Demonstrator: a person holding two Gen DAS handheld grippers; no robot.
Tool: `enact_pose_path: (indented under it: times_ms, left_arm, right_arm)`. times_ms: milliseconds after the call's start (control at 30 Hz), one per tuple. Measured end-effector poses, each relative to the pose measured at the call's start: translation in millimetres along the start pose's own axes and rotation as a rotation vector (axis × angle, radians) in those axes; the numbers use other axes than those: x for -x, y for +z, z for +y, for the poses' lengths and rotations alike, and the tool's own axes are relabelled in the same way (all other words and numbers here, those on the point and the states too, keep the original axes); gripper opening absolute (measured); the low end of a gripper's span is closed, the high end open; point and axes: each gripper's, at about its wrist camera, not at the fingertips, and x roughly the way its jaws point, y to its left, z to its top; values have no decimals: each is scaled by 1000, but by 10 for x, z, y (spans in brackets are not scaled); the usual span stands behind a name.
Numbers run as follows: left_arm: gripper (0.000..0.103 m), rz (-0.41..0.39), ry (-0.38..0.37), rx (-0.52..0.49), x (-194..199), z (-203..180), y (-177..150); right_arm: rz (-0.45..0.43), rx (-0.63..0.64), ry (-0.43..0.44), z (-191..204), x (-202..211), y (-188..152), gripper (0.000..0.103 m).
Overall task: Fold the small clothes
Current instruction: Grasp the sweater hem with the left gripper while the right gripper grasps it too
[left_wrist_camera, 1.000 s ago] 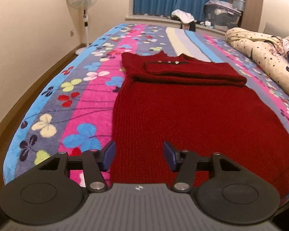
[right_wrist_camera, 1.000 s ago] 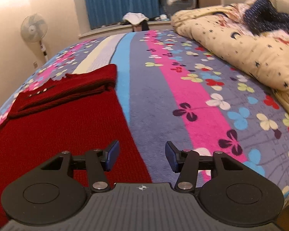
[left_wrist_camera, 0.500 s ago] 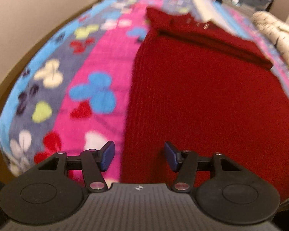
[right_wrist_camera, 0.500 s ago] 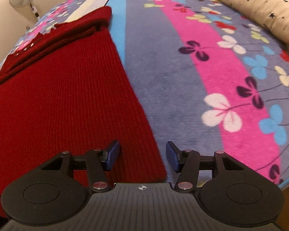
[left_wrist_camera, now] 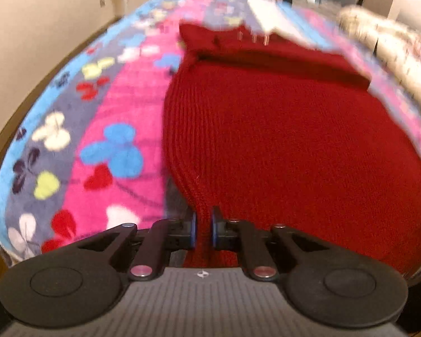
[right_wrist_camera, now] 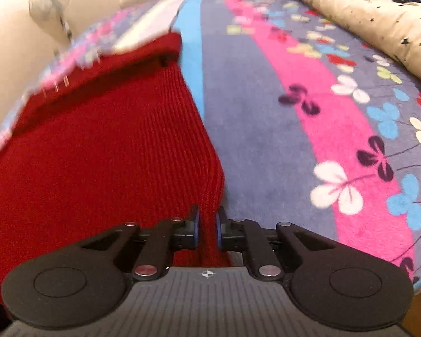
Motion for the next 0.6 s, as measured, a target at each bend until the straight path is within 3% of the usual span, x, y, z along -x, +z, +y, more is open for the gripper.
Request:
enact_pose_path:
  times_ms: [67, 133, 267, 333, 367, 433, 600]
  left_arm:
    - [11, -73, -25, 12, 147, 9, 26]
    - [11, -94, -33, 17, 192, -7, 41]
    - [15, 9, -24, 50, 20, 27, 25]
    - [33, 72, -27, 86, -88, 89, 7]
    - [35, 92, -18, 97, -127, 106, -2]
    - [35, 131, -4, 105, -200, 128, -17]
    - [31, 129, -9, 86, -205, 115, -27]
  right_arm:
    - [-90, -27, 49, -31, 211, 40, 11]
    - [-132, -30, 64, -46, 297, 52, 11]
    - [-6, -29, 14, -77, 76, -2, 13]
    - [59, -17, -16, -65, -58, -25, 16]
    - [75, -5, -32, -42, -107, -39, 19]
    - [106, 6, -56, -25, -184, -82, 32]
    - [120, 45, -68, 37, -263, -119, 34]
